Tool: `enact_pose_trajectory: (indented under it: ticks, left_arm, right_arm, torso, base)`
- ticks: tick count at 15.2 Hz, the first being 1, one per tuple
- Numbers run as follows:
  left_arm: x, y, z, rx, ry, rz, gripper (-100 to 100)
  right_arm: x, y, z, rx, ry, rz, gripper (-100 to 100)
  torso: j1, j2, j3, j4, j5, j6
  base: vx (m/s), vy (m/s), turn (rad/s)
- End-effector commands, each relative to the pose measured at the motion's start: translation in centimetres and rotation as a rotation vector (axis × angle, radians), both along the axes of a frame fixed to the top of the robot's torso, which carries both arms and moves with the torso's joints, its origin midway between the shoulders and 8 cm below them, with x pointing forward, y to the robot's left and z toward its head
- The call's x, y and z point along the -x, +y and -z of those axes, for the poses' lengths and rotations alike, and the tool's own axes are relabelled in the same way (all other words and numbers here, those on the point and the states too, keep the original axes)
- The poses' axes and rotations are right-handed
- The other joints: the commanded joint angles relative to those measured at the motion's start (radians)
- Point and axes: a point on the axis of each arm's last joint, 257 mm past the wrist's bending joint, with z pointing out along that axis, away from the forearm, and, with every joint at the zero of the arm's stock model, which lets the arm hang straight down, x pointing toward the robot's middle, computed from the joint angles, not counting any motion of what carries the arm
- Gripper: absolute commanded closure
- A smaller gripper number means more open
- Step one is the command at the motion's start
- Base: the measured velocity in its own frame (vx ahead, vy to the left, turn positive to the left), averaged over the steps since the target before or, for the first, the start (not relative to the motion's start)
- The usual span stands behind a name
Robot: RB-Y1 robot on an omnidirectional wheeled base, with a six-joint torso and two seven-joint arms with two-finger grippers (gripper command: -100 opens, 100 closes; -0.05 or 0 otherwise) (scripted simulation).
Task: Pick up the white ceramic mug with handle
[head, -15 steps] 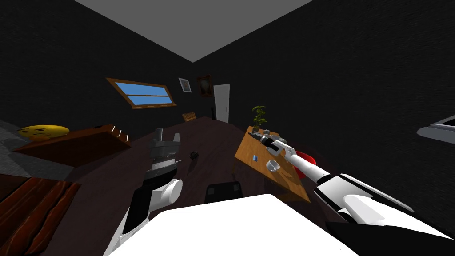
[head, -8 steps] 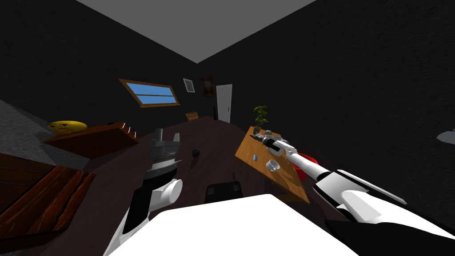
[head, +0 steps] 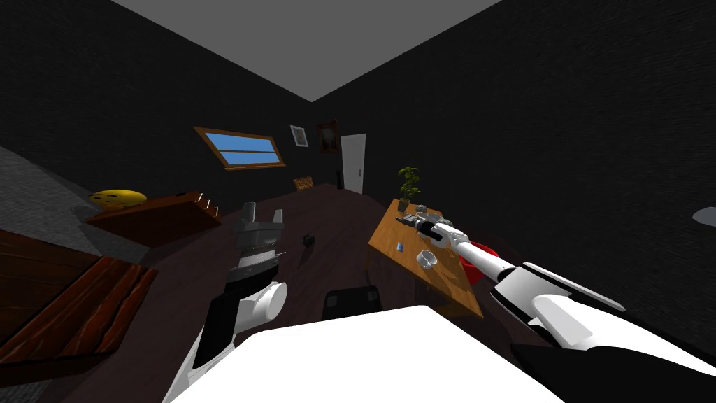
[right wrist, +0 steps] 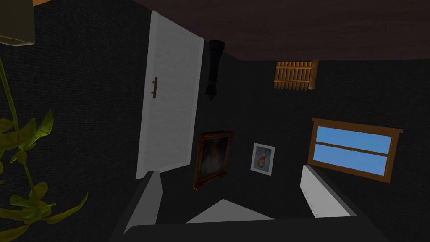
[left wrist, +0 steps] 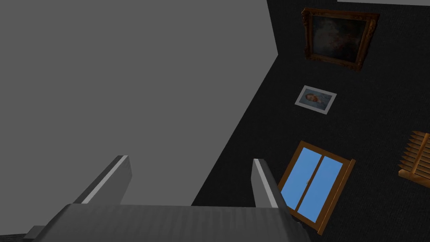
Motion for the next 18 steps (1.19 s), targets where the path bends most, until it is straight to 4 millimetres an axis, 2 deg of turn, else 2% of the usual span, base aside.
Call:
enact_pose_trajectory:
  ticks: [1, 3, 4, 6, 13, 14, 17, 18]
  left_arm:
    - [0.0, 0.0, 0.0, 0.0, 0.0, 0.0, 0]
    - [0.0, 0.0, 0.0, 0.0, 0.0, 0.0, 0]
    - [0.0, 0.0, 0.0, 0.0, 0.0, 0.0, 0]
    - [0.0, 0.0, 0.0, 0.0, 0.0, 0.0, 0]
    - [0.0, 0.0, 0.0, 0.0, 0.0, 0.0, 0]
    - [0.0, 0.0, 0.0, 0.0, 0.0, 0.0, 0]
    - [0.0, 0.0, 0.0, 0.0, 0.0, 0.0, 0]
    - [0.0, 0.0, 0.0, 0.0, 0.0, 0.0, 0]
  right_arm:
    - [0.3, -0.9, 1.2, 0.039, 0.023, -0.001, -100]
    - [0.5, -2.1, 1.7, 0.045, 0.034, 0.022, -100]
    - [1.1, -1.4, 3.4, 0.107, 0.072, -0.035, -100]
    - [1.8, -3.6, 4.6, 0.142, 0.102, -0.003, -100]
    - [1.9, -3.9, 4.7, 0.144, 0.105, 0.002, -100]
    - [3.1, -4.7, 5.7, 0.189, 0.139, -0.013, -100]
    - [4.7, -5.6, 7.0, 0.236, 0.184, -0.03, -100]
    - [6.2, -6.5, 8.4, 0.277, 0.226, -0.046, -100]
  torso:
    - [0.0, 0.0, 0.0, 0.0, 0.0, 0.0]
    - [0.0, -0.001, 0.0, 0.0, 0.0, 0.0]
    - [0.001, -0.001, 0.0, 0.0, 0.0, 0.0]
    - [0.001, -0.001, 0.0, 0.0, 0.0, 0.0]
    - [0.001, -0.001, 0.0, 0.0, 0.0, 0.0]
    - [0.001, -0.001, 0.0, 0.0, 0.0, 0.0]
    - [-0.004, -0.001, -0.001, 0.0, -0.001, 0.0]
    - [-0.005, -0.001, 0.0, 0.0, -0.001, 0.0]
  base:
    - [0.0, 0.0, 0.0]
    - [0.001, -0.003, 0.014]
    - [0.0, 0.0, 0.0]
    - [-0.001, -0.006, -0.016]
    - [0.0, -0.007, -0.001]
    - [0.01, -0.029, 0.056]
    - [0.004, -0.078, 0.067]
    - [0.002, -0.07, 0.032]
